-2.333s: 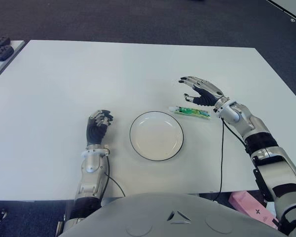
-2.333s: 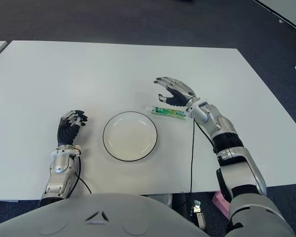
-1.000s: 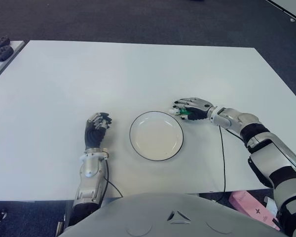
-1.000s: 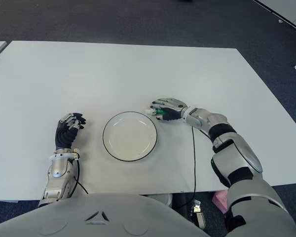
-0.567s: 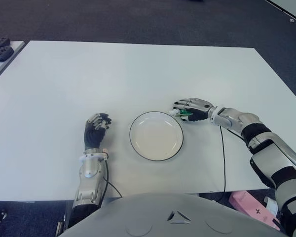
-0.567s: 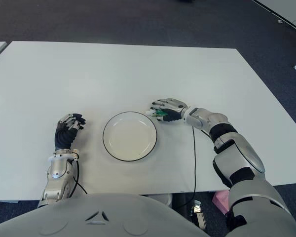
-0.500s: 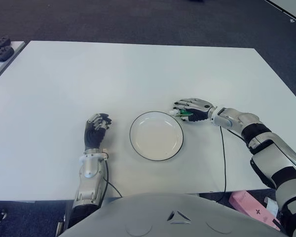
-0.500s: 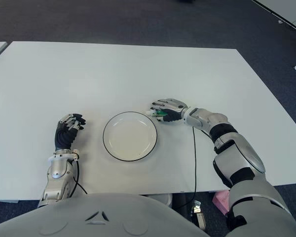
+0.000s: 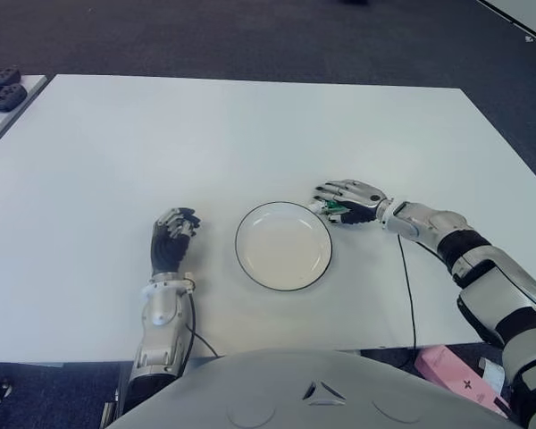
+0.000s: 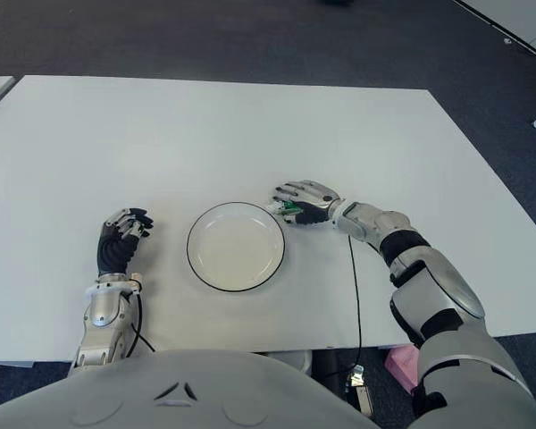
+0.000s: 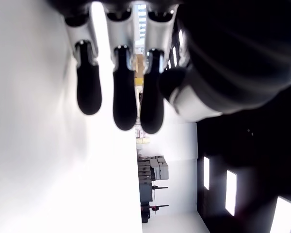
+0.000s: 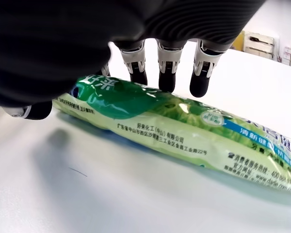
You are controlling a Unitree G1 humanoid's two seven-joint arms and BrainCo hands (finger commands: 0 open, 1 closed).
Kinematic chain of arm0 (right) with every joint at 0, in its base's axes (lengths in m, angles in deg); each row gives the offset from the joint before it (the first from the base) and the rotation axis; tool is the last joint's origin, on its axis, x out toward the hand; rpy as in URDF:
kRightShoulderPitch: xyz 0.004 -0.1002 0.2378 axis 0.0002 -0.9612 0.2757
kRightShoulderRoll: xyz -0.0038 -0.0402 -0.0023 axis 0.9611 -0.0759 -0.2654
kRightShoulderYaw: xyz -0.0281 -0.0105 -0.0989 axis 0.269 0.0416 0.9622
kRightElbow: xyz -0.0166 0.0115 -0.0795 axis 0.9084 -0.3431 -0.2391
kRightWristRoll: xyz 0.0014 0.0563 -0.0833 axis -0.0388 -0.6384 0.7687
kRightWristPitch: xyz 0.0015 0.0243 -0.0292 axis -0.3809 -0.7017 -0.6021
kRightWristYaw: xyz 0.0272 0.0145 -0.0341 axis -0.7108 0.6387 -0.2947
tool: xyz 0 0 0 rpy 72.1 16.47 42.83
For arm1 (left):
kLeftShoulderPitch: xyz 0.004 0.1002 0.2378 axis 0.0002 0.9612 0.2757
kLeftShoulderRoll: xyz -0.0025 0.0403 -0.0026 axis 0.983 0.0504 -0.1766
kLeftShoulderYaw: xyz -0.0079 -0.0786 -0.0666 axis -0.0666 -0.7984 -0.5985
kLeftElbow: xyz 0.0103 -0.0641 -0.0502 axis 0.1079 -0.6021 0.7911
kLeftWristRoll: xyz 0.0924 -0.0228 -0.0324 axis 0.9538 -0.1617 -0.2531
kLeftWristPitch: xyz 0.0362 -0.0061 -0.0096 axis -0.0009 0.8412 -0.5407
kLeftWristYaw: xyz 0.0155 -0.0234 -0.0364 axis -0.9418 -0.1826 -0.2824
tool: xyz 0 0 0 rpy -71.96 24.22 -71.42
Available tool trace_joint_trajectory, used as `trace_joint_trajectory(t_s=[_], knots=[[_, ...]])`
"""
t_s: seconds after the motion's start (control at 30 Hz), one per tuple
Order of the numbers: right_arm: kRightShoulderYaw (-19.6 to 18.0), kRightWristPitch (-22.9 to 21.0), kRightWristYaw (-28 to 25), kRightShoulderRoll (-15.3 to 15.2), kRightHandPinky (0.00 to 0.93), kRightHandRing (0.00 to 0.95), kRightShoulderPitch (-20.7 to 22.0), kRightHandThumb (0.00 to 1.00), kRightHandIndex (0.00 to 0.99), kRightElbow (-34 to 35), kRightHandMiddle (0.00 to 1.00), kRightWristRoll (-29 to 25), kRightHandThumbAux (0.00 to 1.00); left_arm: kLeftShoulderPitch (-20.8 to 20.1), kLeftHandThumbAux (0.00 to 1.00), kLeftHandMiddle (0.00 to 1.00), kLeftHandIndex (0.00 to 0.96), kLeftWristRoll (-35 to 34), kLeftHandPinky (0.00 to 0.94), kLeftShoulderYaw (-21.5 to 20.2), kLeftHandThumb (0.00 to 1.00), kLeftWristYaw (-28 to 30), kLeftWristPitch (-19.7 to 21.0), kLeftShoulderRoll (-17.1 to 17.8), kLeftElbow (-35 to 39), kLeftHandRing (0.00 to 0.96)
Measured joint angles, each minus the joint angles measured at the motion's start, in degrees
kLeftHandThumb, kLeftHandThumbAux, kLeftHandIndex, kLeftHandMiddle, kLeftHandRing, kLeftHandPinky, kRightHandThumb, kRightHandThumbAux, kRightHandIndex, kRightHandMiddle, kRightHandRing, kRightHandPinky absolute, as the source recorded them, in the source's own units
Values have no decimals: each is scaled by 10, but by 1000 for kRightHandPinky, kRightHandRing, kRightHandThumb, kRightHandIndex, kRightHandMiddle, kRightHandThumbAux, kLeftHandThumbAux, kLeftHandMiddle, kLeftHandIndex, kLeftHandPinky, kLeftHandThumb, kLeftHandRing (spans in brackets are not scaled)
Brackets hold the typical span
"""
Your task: Put the toothpaste on the table into the plate.
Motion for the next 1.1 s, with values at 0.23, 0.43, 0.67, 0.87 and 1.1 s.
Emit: trace_joint_trajectory(t_s=[0.23, 0.43, 0.67, 0.87, 1.1], knots=[[-13, -25, 71, 17, 15, 0, -32, 613, 0, -13, 0, -8, 224, 6, 717, 521, 430, 0, 521, 0, 706, 0, 0, 0, 5, 521], [-34, -39, 126, 27, 180, 25, -64, 682, 35, -7, 0, -17, 335, 12, 717, 523, 430, 0, 527, 0, 706, 0, 0, 0, 11, 525], [-67, -68, 190, 48, 226, 82, -95, 750, 81, -2, 13, -27, 403, 20, 717, 528, 430, 0, 520, 0, 704, 0, 0, -1, 18, 526], [-95, -108, 225, 62, 230, 108, -103, 777, 97, -7, 31, -38, 432, 25, 718, 543, 430, 0, 509, 0, 701, 0, -2, -1, 21, 528], [-133, -140, 259, 90, 286, 149, -115, 798, 119, -11, 60, -65, 436, 27, 719, 532, 430, -1, 507, 0, 702, 0, -3, -1, 21, 521]])
